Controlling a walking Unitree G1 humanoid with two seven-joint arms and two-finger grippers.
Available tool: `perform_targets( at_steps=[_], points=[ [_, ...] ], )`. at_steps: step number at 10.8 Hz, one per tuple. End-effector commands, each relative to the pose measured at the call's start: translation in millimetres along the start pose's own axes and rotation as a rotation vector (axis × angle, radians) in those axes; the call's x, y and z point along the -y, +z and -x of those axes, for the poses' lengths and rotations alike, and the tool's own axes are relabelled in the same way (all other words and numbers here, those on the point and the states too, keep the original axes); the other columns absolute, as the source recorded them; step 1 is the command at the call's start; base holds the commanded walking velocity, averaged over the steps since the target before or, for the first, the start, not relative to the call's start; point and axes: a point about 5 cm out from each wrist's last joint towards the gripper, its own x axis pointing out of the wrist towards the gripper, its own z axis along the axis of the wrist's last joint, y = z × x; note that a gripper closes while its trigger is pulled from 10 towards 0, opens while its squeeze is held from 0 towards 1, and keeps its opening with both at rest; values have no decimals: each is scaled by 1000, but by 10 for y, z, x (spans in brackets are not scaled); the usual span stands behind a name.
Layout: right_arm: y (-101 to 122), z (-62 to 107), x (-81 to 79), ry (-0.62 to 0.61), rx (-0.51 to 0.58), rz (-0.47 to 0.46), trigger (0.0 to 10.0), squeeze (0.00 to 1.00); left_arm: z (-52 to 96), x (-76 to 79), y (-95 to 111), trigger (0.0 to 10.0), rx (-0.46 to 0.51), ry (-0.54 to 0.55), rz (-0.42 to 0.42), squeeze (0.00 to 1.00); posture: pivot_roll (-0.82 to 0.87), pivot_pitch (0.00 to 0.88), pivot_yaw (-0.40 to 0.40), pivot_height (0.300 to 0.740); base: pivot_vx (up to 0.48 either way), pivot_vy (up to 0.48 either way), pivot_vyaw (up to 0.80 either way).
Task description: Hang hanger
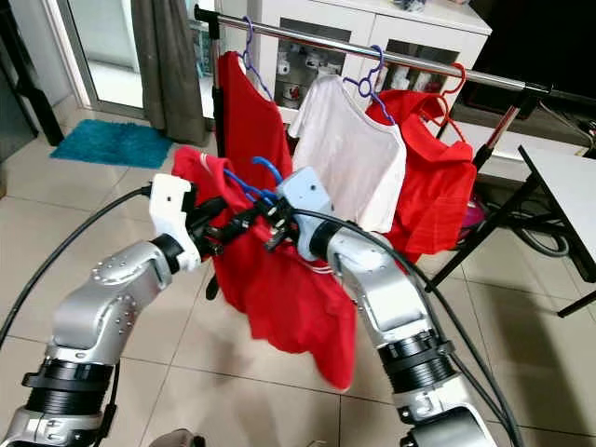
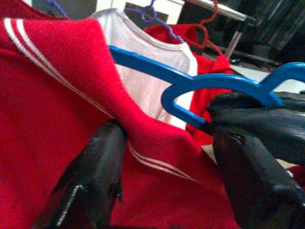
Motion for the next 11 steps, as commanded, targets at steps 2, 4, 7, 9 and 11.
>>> perform_targets(
  at_steps=[2,4,7,9,11],
  points=[
    [176,-13,23,14,78,50,0,0,-33,13,30,0,-15,33,-5,0,-87,0,-84,740,0,0,0],
    [174,0,46,8,84,39,0,0,-19,-112,-7,0,-32,137,26,0,-77,0,-99,740,0,0,0],
    [223,3,81,19,99,50,0,0,-25,-188,2,0,-49,182,35,0,-75,0,-94,740,0,0,0],
    [212,7,89,22,95,53,0,0,6,-227,-9,0,-55,206,55,0,-68,0,-102,740,0,0,0],
    [191,-7,125,0,77,59,0,0,17,-212,1,0,-42,186,76,0,-63,0,-96,740,0,0,0]
  ],
)
